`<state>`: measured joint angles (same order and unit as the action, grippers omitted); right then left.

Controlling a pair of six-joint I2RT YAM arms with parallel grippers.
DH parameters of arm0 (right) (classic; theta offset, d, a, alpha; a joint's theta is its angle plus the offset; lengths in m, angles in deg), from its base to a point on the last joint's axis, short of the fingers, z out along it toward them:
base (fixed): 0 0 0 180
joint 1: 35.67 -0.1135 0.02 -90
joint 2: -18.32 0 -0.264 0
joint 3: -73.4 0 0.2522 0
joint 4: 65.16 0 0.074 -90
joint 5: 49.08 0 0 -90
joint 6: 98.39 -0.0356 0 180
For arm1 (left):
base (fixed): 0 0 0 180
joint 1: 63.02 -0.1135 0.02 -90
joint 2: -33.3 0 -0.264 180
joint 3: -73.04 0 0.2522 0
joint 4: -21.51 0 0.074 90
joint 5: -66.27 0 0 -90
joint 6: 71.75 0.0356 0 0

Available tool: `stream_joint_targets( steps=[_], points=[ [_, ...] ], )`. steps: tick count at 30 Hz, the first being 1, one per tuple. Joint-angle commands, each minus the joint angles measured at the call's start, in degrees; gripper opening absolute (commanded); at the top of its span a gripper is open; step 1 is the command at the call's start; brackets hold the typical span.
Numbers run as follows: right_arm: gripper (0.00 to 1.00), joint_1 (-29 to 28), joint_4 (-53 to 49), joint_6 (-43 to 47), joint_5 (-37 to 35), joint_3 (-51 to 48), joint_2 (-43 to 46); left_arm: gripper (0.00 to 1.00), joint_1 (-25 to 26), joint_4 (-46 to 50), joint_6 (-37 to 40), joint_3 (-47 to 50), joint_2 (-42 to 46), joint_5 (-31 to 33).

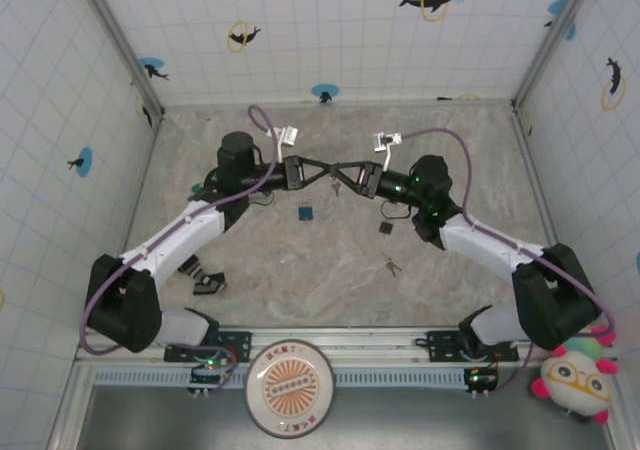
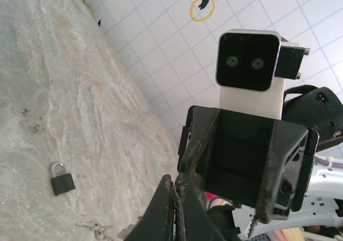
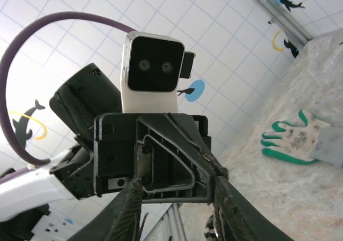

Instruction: Unlock with the key

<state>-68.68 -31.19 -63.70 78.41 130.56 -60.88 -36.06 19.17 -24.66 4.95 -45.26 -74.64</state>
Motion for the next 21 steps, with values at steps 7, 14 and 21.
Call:
stream_joint_targets(
  steps=[7,14,21],
  points=[
    [0.46,0.7,0.4,1.9,-3.9,-3.0,2.0,0.00,0.1,-3.4,-1.4,0.5,0.6,0.4],
    [0.37,-0.1,0.7,1.9,-1.7,-2.7,1.7,0.00,0.1,-3.7,-1.8,0.7,1.0,1.1],
    [0.26,-1.0,2.0,1.0,-1.3,-2.4,0.7,0.00,0.1,-4.3,-2.3,0.8,0.8,1.2]
  ],
)
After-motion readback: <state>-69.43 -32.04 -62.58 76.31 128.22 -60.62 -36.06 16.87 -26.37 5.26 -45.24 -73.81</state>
